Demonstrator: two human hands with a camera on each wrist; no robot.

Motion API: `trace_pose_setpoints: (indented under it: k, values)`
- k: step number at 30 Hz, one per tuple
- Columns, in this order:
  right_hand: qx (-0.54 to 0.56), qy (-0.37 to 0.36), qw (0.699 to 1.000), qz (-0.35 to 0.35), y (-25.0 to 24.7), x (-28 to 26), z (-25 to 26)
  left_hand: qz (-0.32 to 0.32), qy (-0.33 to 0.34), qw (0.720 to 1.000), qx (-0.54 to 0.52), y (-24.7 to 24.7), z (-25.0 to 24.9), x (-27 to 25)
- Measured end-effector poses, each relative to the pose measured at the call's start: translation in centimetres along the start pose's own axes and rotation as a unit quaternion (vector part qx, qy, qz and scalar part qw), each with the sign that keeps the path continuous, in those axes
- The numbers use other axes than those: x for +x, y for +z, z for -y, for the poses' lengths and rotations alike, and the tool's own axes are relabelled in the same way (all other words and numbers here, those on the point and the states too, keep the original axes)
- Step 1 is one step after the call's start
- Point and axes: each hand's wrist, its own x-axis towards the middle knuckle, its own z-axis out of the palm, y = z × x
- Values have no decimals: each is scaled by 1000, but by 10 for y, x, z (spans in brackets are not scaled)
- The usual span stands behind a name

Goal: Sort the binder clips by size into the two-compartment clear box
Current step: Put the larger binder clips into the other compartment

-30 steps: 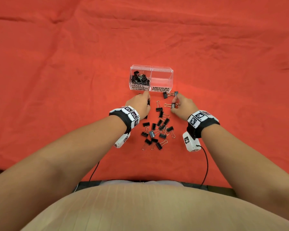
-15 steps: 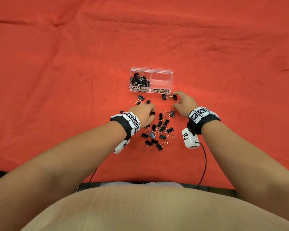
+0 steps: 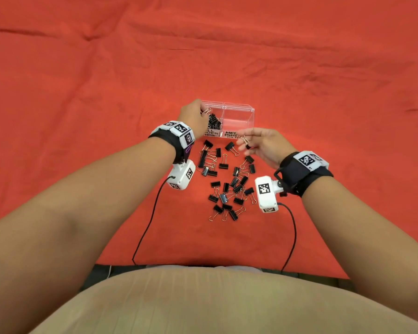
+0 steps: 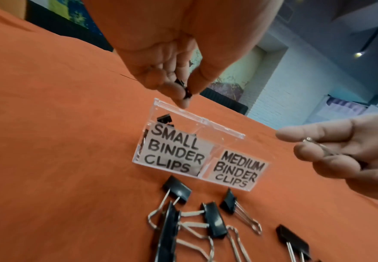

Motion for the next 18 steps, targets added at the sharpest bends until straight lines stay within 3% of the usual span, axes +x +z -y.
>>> trace_pose_setpoints:
  k: [4, 10, 13, 18]
  values:
    - [23, -25, 999, -10, 7, 7, 14, -7, 6, 1000, 5, 0, 5, 9]
    - [-92, -62, 990, -83, 31, 35, 31, -12, 20, 998, -49, -10, 12, -4]
    - [-209, -80, 967, -119, 51, 51, 40, -26, 27, 997, -67, -9, 25, -20]
    - [-379, -126, 905, -144, 63, 59, 41, 13, 34, 999, 5, 3, 59, -50]
